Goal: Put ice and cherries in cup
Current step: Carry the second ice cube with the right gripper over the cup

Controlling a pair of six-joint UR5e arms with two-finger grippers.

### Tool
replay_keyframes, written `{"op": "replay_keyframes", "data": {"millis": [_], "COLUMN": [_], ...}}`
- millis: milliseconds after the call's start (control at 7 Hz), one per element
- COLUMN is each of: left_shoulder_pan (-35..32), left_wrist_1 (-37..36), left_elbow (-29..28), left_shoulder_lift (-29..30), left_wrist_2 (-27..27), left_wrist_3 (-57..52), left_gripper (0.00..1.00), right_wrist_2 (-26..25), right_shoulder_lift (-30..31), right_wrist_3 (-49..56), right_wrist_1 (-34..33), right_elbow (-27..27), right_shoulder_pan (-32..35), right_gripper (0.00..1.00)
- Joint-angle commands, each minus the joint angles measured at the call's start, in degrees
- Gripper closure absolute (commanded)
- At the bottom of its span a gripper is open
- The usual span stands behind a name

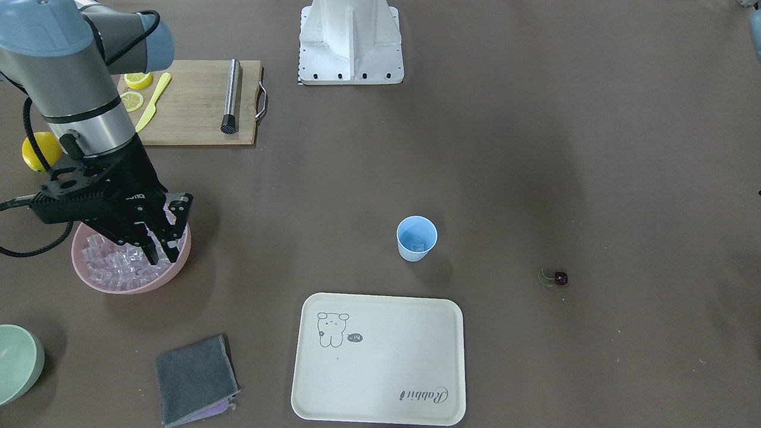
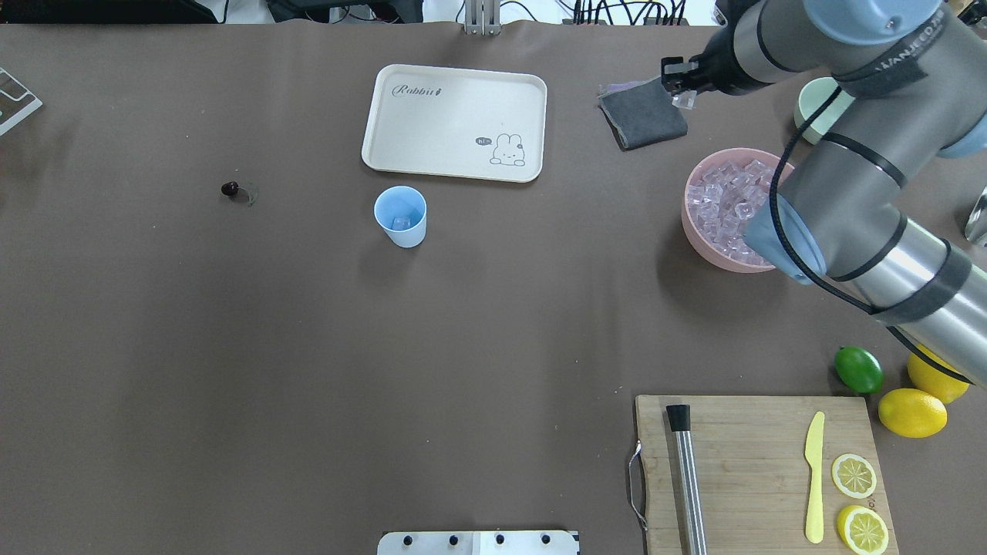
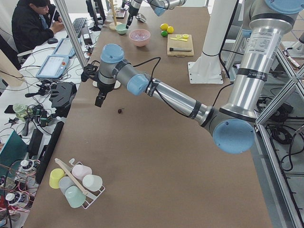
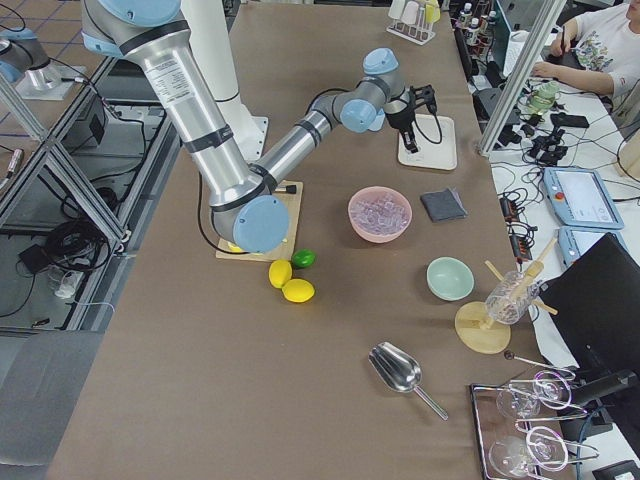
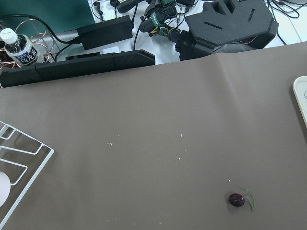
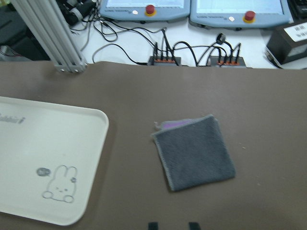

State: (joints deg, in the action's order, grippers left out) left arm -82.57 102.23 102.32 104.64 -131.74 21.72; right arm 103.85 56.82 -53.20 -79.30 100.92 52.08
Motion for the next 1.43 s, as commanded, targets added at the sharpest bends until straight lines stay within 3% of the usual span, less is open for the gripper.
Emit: {"op": "replay_keyframes", "data": {"millis": [0,571,1000,1286], "left_shoulder_pan": [0.13,0.57,0.66,0.66], "left_wrist_1": [-0.02,0.16,0.16,0.16], "left_elbow": [-0.02,-0.81,-0.98,-0.90], "left_shoulder_lift": [0.04,0.48,0.22,-0.31], "left_wrist_2": [-0.01,-0.01,-0.01,-0.01], "left_wrist_3": [-0.01,-0.01,-0.01,-0.01], "left_gripper": [0.02,0.02,0.02,0.02], "right_wrist_2": [-5.38,-17.15,-19.11,-19.38], "right_shoulder_lift": [-10.11,-20.22,-23.51,-23.33], "right_wrist_3": [-1.37,-1.55,-1.12,-1.02], "right_wrist_1": [0.46,11.27,21.80,21.82], "right_elbow": [-5.71,-18.09,-27.33,-28.84], "right_shoulder_pan": [-5.11,-17.24,-22.45,-23.77], "right_gripper": [1.00,1.00,1.00,1.00]}}
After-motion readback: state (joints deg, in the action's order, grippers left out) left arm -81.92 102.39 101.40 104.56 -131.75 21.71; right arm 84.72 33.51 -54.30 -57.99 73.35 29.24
